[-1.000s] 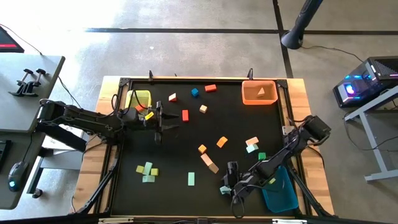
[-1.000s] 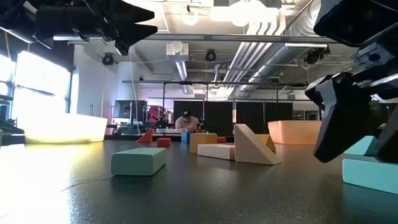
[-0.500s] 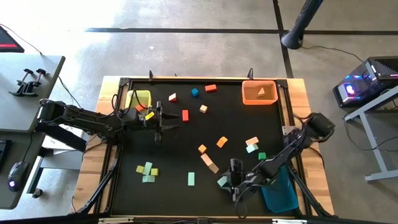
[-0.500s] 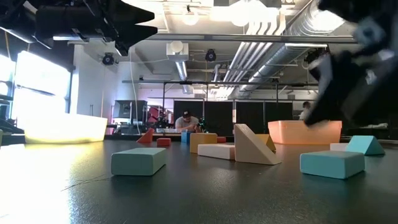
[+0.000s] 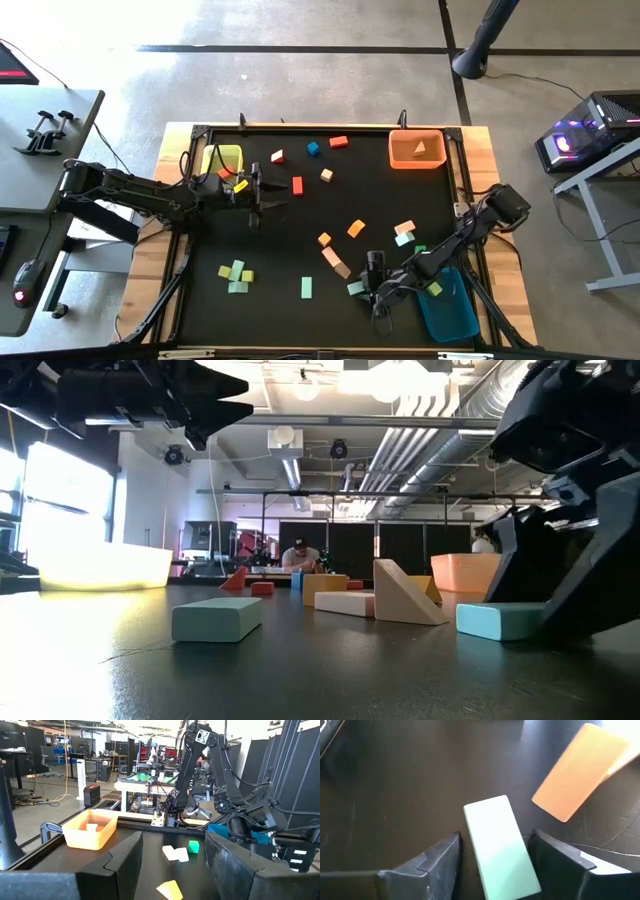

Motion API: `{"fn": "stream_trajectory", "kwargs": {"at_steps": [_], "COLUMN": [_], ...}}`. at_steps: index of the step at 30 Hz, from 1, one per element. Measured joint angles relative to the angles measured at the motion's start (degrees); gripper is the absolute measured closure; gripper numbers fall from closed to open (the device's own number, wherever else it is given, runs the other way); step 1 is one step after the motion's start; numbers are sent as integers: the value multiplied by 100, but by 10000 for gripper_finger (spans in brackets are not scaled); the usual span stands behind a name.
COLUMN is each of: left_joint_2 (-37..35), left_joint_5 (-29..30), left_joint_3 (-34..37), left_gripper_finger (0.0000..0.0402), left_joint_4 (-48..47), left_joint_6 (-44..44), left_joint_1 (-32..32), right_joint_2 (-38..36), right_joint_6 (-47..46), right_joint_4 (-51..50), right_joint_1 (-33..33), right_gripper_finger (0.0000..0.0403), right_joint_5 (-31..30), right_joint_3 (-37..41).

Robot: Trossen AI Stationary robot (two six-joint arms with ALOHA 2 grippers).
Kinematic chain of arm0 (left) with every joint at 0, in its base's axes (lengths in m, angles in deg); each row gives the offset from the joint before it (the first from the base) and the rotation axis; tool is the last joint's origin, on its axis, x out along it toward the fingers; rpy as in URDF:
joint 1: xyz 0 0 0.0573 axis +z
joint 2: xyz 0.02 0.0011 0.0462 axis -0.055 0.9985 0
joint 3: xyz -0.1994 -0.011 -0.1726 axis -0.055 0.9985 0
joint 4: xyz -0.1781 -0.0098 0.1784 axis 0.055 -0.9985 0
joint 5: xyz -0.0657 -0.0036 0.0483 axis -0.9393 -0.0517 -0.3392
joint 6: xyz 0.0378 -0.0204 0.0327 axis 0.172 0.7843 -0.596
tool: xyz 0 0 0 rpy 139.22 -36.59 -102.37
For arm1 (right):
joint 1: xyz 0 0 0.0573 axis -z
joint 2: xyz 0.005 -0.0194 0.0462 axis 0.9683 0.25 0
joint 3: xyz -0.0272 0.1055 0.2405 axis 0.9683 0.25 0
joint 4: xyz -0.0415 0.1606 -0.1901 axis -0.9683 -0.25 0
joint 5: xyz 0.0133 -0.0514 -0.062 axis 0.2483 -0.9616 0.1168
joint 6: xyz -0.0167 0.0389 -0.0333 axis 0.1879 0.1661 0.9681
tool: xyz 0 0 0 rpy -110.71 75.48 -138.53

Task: Sort blocks by size
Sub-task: Put the light blue rectangular block into the yellow bin

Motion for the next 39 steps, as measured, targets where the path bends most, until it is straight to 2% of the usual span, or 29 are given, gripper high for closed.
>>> {"fn": "stream_trajectory", "kwargs": {"at_steps": [6, 9, 11, 15, 17, 20, 23, 26, 30, 33, 36, 39], "left_joint_2": [0, 36, 118, 453, 702, 1224, 1799, 2285, 2826, 3197, 3515, 3802], "left_joint_5": [-60, -607, -831, -627, -322, 487, 1202, 1514, 1633, 2119, 2575, 2596], "left_joint_3": [0, 0, 0, -124, -246, -481, -771, -1074, -1473, -1724, -2004, -2251], "left_gripper_finger": [200, 200, 200, 200, 200, 200, 200, 200, 197, 187, 180, 180], "left_joint_4": [-159, -361, -307, -248, -251, -265, -248, -273, -278, -330, -304, -295], "left_joint_6": [-127, -479, -906, -2311, -3076, -4189, -5215, -5977, -6575, -6839, -6861, -6844], "left_joint_1": [-4, -131, -365, -1050, -1392, -1876, -2232, -2428, -2453, -2370, -2243, -2122], "right_joint_2": [-36, -283, -549, -1151, -1264, -1411, -1388, -1322, -1317, -1316, -1318, -1318], "right_joint_6": [-493, -366, -80, 603, 1152, 1527, 1263, 930, 973, 990, 954, 952], "right_joint_4": [-192, -429, -495, -154, -242, -286, -60, 303, 530, 721, 699, 683], "right_joint_1": [11, 68, 99, 219, 385, 890, 1576, 2095, 2458, 2625, 2707, 2715], "right_gripper_finger": [279, 276, 276, 276, 276, 276, 276, 276, 276, 276, 276, 276], "right_joint_5": [-125, -48, -210, -1043, -1129, -732, 420, 1205, 1695, 2043, 2195, 2213], "right_joint_3": [-87, -293, -438, -642, -626, -615, -625, -621, -625, -630, -632, -632]}}
